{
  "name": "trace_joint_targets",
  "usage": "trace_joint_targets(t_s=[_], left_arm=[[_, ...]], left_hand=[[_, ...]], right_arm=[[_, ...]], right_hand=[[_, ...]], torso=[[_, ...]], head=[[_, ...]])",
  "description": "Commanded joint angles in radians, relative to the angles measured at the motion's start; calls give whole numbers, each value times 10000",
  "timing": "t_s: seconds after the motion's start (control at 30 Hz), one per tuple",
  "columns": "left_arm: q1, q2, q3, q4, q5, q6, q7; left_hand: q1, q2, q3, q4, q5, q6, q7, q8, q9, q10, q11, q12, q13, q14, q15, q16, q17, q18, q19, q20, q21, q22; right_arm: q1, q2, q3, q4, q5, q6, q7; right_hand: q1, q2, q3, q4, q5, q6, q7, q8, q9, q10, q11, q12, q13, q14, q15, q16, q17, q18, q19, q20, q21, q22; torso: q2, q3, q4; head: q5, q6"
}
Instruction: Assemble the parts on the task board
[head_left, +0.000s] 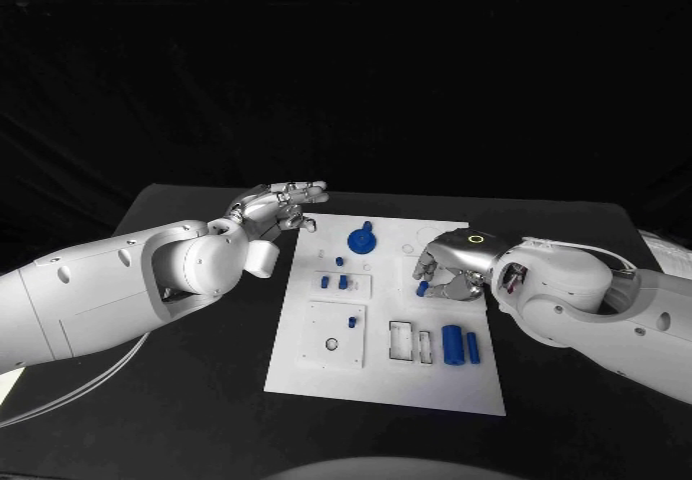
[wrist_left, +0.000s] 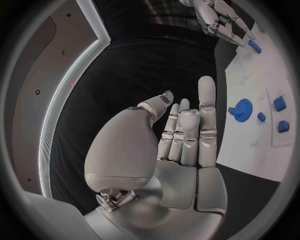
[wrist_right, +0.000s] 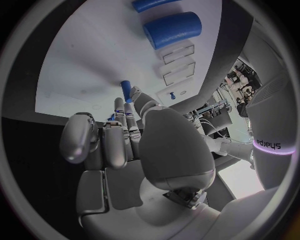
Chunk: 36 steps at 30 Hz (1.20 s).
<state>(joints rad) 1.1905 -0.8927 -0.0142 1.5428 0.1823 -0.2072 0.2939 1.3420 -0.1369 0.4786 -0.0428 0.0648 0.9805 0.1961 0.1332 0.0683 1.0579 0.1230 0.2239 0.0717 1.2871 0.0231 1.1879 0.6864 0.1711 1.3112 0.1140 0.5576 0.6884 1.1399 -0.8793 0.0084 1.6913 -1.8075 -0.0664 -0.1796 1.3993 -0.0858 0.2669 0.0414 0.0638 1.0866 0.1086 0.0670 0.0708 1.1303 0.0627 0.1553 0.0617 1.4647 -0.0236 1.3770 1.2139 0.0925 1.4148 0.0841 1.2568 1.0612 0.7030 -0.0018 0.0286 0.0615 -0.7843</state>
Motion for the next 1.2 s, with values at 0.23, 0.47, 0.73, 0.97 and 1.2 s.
trace_joint_targets(t_s=[0.23, 0.47, 0.73, 0.97, 1.2], left_arm=[[5, 6, 7, 26, -62, 198, 88], [5, 9, 7, 23, -63, 200, 91], [5, 10, 7, 13, -63, 193, 91], [6, 10, 7, 14, -63, 189, 86], [6, 6, 8, 15, -64, 179, 84]], left_hand=[[-4, 28, -55, 1, 2, -55, 5, 51, 0, -80, -24, 63, -10, -60, 23, 40, 18, 82, -35, 15, -37, -16], [-4, 28, -55, 1, 2, -55, 5, 51, 0, -80, -24, 63, -10, -60, 23, 40, 18, 82, -35, 15, -37, -16], [-4, 28, -55, 1, 2, -55, 5, 51, 0, -80, -24, 63, -10, -60, 23, 40, 18, 82, -35, 15, -37, -16], [-6, 35, -61, -1, 3, -67, 8, 59, 1, -97, -21, 76, -10, -61, 25, 45, 13, 83, -35, 18, -37, -16], [-6, 35, -61, -1, 3, -67, 8, 59, 1, -97, -21, 76, -10, -61, 25, 45, 13, 83, -35, 18, -37, -16]], right_arm=[[-17, 98, -3, -94, -182, 448, 86], [-23, 177, -4, -148, -236, 511, 104], [-24, 266, -4, -174, -243, 524, 116], [-24, 323, -5, -220, -243, 519, 112], [-57, 431, -16, -348, -263, 565, 74]], right_hand=[[66, -48, 392, 34, -59, 319, 7, 44, 35, 468, -60, -179, 13, 465, -30, 31, 21, 68, 19, -53, -13, 5], [26, -103, 604, 63, -69, 507, 18, 52, 51, 756, -78, -280, 22, 465, -36, 42, 31, 64, 26, -64, -11, 9], [-27, -164, 636, 86, -85, 526, 22, 33, 47, 811, -77, -332, 21, 467, -34, 50, 41, 63, 31, -70, -6, 17], [-106, -248, 661, 125, -97, 492, 30, -10, 30, 816, -66, -425, 14, 463, -26, 45, 28, 66, 26, -70, -19, 0], [-181, -326, 672, 165, -94, 430, 36, -42, 11, 826, -57, -501, 16, 460, -20, 43, 21, 68, 21, -66, -31, -17]], torso=[[-7, 4, -15], [-9, 4, 1], [-10, 0, -2], [-5, 3, 0], [-7, 9, 8]], head=[[29, -42], [43, -55], [40, -69], [62, -100], [102, -124]])
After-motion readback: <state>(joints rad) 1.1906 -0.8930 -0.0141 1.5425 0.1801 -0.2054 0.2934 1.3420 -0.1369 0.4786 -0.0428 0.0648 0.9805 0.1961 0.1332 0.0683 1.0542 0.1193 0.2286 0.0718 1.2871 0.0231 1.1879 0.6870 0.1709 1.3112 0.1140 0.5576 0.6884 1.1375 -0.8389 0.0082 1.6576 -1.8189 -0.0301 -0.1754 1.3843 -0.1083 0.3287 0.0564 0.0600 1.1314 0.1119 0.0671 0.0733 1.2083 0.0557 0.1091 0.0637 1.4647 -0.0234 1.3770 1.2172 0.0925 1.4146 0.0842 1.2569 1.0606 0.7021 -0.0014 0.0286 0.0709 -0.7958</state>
